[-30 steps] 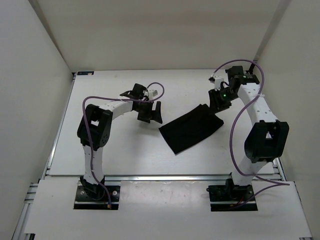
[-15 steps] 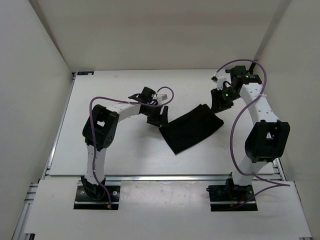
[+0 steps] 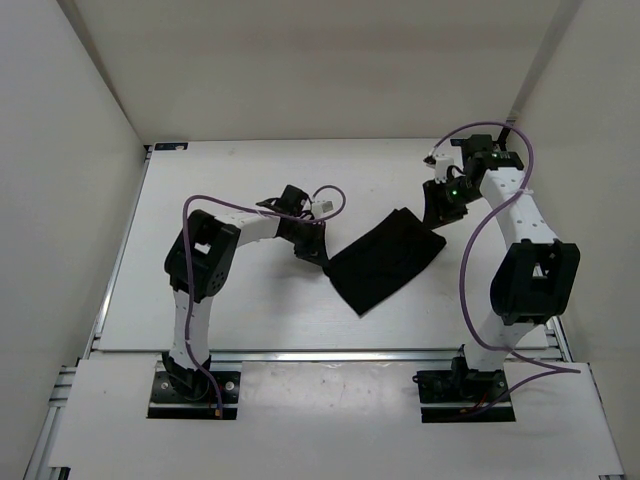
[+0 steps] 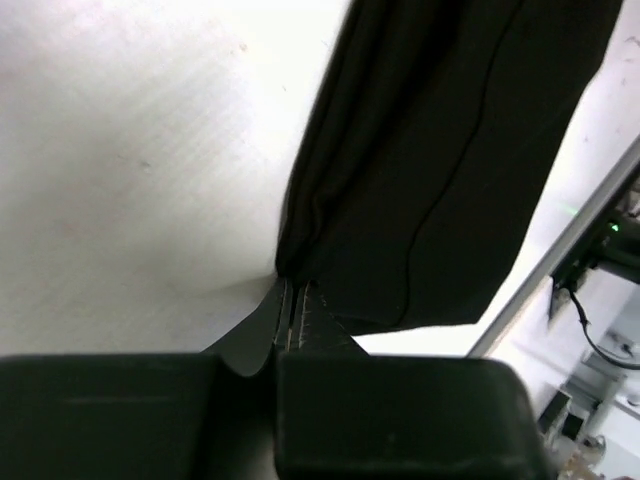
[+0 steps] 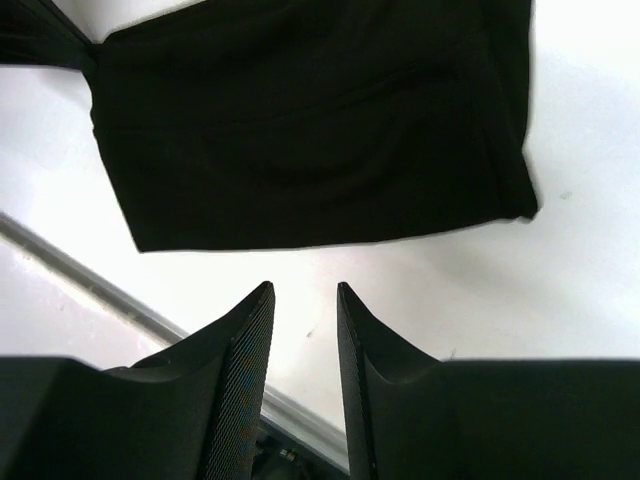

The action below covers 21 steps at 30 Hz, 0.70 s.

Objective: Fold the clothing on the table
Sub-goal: Fold the skirt

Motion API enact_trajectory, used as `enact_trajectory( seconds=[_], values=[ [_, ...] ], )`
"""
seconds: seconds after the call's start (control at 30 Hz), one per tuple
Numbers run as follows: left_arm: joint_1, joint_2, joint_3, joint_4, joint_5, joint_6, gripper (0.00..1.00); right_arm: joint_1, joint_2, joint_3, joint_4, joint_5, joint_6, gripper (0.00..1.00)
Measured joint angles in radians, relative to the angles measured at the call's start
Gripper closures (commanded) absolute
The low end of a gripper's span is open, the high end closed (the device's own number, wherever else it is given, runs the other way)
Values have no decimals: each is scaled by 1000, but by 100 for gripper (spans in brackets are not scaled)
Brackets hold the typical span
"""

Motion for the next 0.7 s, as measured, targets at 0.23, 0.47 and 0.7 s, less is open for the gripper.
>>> enact_trajectory(
  seconds=[0.23,0.47,0.7],
  values=[
    [0,-66,-137,61,58,-42,100,-48,-58,-196,-11,-80,18,67],
    [102,-277,-488,208,96,-189,100,-65,-51,-243,-29,-146,53,90],
    [141,-360,-574,245,76,-230,100,58,103,-190,-3,-99,88,99]
  ],
)
